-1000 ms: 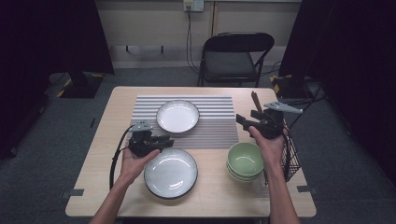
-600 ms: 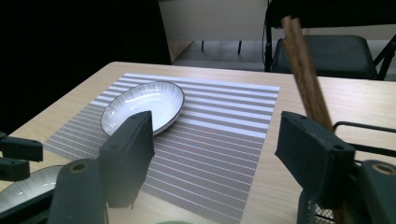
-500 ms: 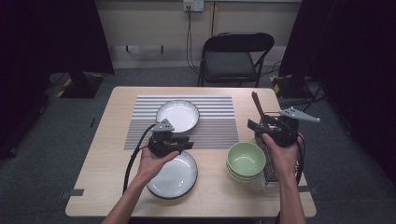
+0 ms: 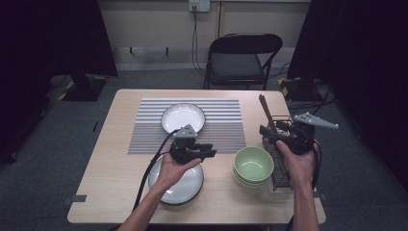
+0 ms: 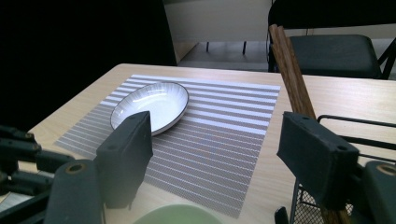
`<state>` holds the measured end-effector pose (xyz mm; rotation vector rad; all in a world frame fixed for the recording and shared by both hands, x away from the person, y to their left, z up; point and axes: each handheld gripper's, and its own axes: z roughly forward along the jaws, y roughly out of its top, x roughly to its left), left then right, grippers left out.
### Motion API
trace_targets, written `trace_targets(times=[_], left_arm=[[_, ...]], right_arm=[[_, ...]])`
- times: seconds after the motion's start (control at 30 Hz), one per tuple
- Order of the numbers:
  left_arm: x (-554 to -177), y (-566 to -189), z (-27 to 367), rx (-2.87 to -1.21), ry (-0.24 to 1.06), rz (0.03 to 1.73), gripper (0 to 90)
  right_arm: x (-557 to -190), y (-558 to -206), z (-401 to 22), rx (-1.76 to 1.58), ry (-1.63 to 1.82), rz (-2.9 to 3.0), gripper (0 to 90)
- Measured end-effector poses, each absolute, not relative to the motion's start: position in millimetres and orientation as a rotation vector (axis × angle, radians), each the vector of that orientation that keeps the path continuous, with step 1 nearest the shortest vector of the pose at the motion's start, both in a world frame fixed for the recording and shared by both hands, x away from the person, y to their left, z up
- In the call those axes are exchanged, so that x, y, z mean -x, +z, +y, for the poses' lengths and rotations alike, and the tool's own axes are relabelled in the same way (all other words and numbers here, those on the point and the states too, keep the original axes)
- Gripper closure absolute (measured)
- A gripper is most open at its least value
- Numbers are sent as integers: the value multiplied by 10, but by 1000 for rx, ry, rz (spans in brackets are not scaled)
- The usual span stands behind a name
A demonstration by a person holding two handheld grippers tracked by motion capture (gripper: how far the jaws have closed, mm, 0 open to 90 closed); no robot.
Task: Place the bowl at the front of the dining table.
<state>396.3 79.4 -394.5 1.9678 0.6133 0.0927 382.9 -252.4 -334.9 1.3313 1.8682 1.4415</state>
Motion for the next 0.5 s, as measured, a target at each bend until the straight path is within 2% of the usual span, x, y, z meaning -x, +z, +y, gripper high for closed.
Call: trace_targets(times=[0.37,0.5], left_arm=[[-3861,-3994,364,-2012,19,530,745],[-3794,-3992,189,-2031,-6,480,736]], right_arm=[[-3875,-3390,-2550,-1340,1439,1894,263],[-3877,-3384,-2555,-1341,1433,1889,269]])
